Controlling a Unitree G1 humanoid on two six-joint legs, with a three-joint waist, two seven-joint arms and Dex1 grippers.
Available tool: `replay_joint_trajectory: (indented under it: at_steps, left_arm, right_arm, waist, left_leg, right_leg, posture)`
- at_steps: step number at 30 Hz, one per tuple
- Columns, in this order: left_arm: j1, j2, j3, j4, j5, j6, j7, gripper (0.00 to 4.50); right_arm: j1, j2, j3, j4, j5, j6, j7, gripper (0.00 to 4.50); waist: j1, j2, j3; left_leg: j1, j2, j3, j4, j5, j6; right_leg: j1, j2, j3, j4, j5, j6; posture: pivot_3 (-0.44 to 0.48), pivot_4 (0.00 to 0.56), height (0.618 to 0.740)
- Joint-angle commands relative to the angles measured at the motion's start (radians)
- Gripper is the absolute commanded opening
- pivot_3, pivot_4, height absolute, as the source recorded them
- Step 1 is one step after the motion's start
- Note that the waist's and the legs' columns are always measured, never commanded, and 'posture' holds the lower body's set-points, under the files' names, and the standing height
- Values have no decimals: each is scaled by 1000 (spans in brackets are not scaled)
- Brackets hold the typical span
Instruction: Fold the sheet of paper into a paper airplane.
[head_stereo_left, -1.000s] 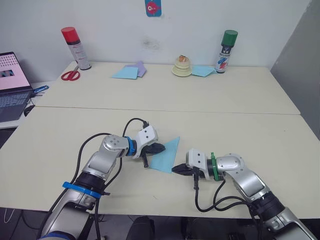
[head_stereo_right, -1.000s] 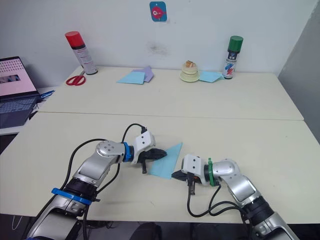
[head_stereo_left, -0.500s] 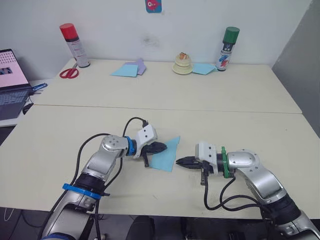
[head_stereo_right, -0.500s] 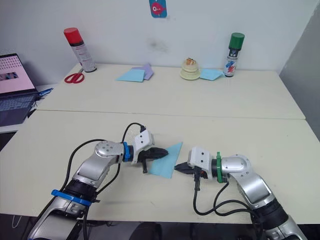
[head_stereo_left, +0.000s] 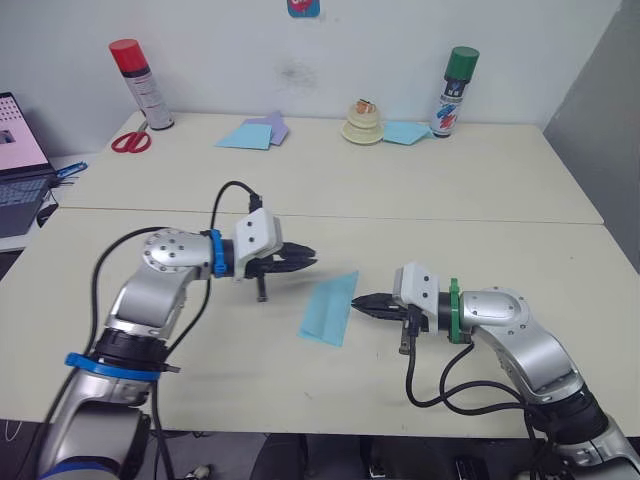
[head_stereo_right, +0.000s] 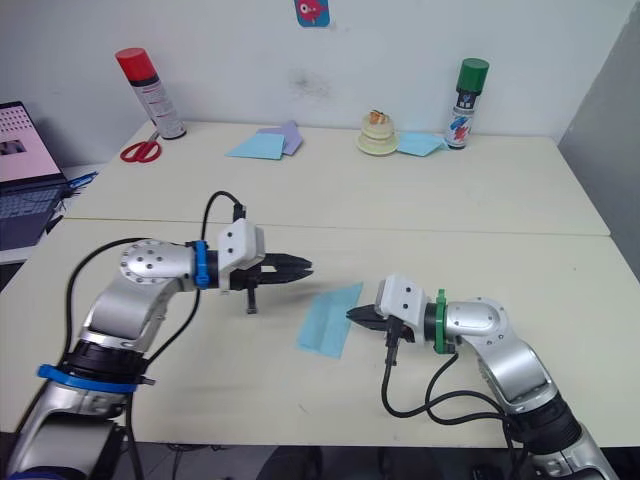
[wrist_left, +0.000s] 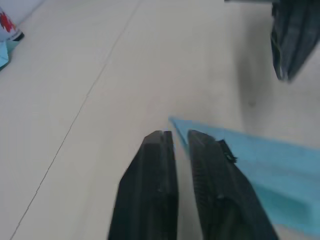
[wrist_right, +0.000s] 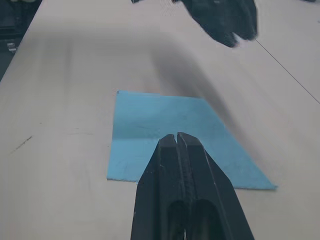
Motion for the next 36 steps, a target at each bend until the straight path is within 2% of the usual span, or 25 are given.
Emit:
replay_joint_trajectory:
  at_steps: [1,4,10,13,21,26,35,36]
  left_arm:
    - [-17,41,-26,62,39,-198,-105,2004]
    - [-49,38,-58,145,71,-344,-162,2923]
    - [-179,-35,-131,407,163,-661,-189,2923]
    - [-222,-71,-154,479,168,-754,-209,2923]
    - [-284,-138,-191,586,161,-860,-243,2923]
    - [-288,-164,-223,587,165,-895,-266,2923]
    - [-292,-184,-258,604,231,-983,-203,109]
    - [-288,-179,-259,583,223,-975,-209,29]
  right_arm:
    - [-15,-9,-25,-38,22,3,-8,0]
    - [-9,-19,-31,-51,28,16,-5,0]
    - [-8,-31,-37,-72,43,47,-5,0]
    - [-4,-39,-41,-86,50,61,-10,0]
    - [5,-61,-48,-112,72,89,-20,0]
    - [7,-71,-46,-122,83,102,-24,0]
    - [0,-77,-46,-127,100,111,-32,0]
    - [0,-78,-47,-129,101,111,-32,0]
  waist:
    - [1,0,0]
    - [2,0,0]
    - [9,0,0]
    - [10,0,0]
    - [4,0,0]
    - [3,0,0]
    - [3,0,0]
    - [2,0,0]
  left_leg:
    - [0,0,0,0,0,0]
    - [-3,0,1,1,0,0]
    - [-6,-1,1,2,0,0]
    - [-7,-1,1,2,0,0]
    - [-7,-1,1,2,0,0]
    - [-7,-1,1,2,0,0]
    - [-7,-1,1,2,0,0]
    - [-7,-1,1,2,0,0]
  right_leg:
    - [0,0,0,0,0,0]
    - [-2,0,0,0,0,0]
    - [-4,0,-1,0,0,0]
    - [-5,0,0,0,0,0]
    - [-5,1,-1,1,0,0]
    - [-5,1,-1,1,0,0]
    - [-4,1,-1,1,0,0]
    - [-4,1,-1,1,0,0]
  posture:
    - [0,150,729]
    - [0,150,729]
    - [0,150,729]
    - [0,150,729]
    - [0,150,729]
    - [0,150,729]
    - [0,150,729]
    - [0,150,729]
